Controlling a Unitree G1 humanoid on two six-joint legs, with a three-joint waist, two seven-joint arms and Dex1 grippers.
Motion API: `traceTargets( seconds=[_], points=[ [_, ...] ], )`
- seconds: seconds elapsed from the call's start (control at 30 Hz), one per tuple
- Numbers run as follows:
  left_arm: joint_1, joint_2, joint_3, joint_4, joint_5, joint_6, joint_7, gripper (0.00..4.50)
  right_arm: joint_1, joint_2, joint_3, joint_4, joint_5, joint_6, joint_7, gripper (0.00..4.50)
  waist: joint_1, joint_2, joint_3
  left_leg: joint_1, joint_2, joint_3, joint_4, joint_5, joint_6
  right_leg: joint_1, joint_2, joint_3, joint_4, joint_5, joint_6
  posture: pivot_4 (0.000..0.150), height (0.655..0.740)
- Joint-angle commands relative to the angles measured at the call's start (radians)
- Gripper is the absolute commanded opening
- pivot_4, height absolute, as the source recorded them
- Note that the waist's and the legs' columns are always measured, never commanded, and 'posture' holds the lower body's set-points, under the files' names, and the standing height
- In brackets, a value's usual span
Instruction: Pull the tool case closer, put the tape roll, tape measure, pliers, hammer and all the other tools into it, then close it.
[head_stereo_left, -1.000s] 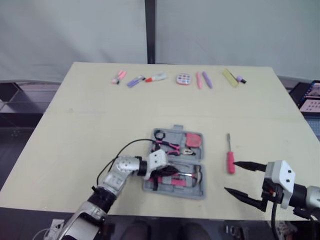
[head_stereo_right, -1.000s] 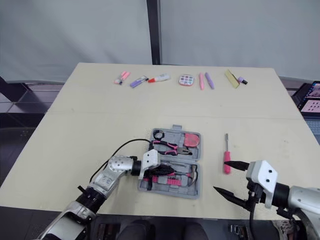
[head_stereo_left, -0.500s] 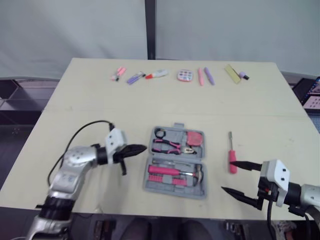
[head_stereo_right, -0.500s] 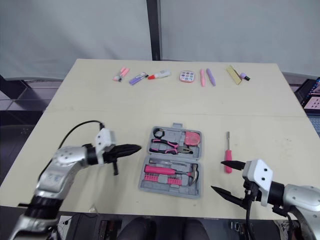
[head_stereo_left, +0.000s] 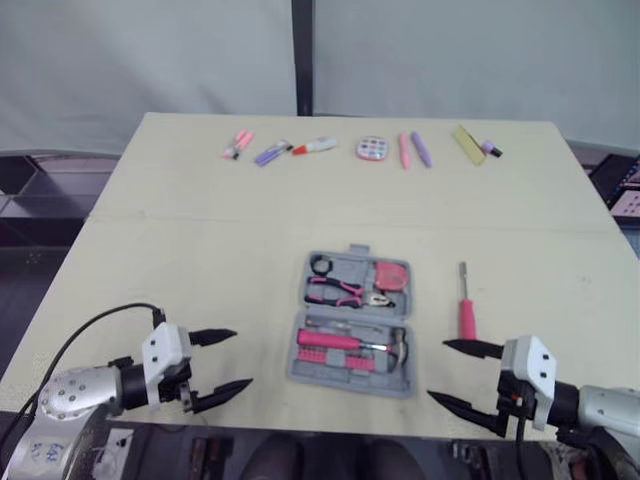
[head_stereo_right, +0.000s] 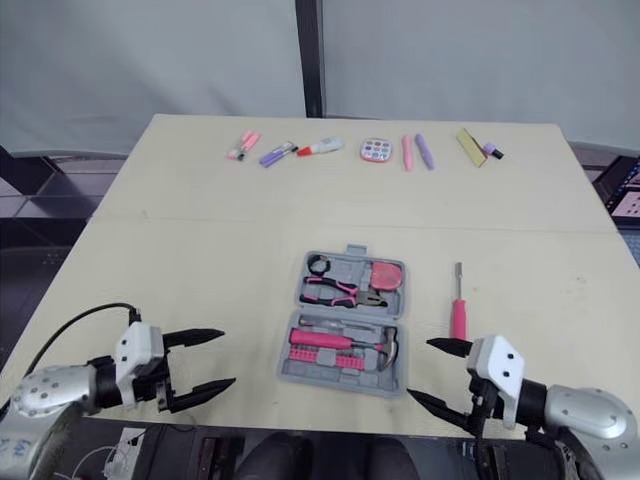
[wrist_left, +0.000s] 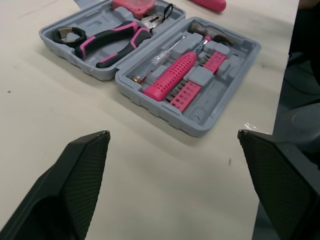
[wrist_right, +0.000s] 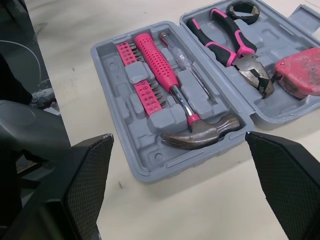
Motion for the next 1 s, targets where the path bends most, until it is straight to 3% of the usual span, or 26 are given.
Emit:
traceTargets(
  seconds=[0.03, 0.27, 0.37, 0.67, 1.0],
  points=[
    [0.009, -0.001, 0.026, -0.022, -0.024, -0.03, 0.0, 4.48, -0.004, 0.003, -0.011, -0.012, 0.015, -0.002, -0.012, 4.5, 0.0, 0.0, 0.0, 0.0, 0.0, 0.0, 0.0, 0.0, 0.0, 0.0, 0.0, 0.0, 0.0, 0.0, 0.0, 0.15, 0.7134],
    [-0.051, 0.009, 0.001, -0.116, -0.076, -0.048, -0.014, 4.48, -0.019, -0.001, -0.112, -0.064, 0.067, 0.208, -0.169, 4.5, 0.001, 0.0, 0.0, 0.0, 0.0, 0.0, 0.0, 0.0, 0.0, 0.0, 0.0, 0.0, 0.0, 0.0, 0.0, 0.15, 0.7134],
    [-0.067, 0.005, -0.034, -0.141, -0.079, -0.027, -0.005, 4.48, -0.055, 0.028, -0.149, -0.089, 0.159, 0.377, -0.282, 4.5, -0.003, 0.0, 0.001, 0.0, 0.0, 0.0, 0.0, 0.0, 0.0, 0.0, 0.0, 0.0, 0.001, 0.0, 0.0, 0.15, 0.7134],
    [-0.117, -0.007, -0.079, -0.112, -0.06, -0.035, 0.018, 4.48, -0.225, 0.077, -0.115, -0.112, 0.125, 0.66, -0.591, 4.5, -0.003, 0.001, 0.001, -0.001, 0.001, 0.001, -0.002, 0.001, -0.001, -0.001, 0.001, 0.001, 0.002, 0.0, 0.0, 0.15, 0.7134],
    [-0.117, 0.001, -0.074, -0.05, -0.039, -0.087, 0.006, 4.48, -0.262, 0.087, -0.099, -0.113, 0.113, 0.681, -0.625, 4.5, -0.002, 0.002, 0.002, -0.001, 0.001, 0.001, -0.002, 0.001, -0.001, -0.001, 0.001, 0.001, 0.002, 0.0, 0.0, 0.15, 0.7134]
  ],
)
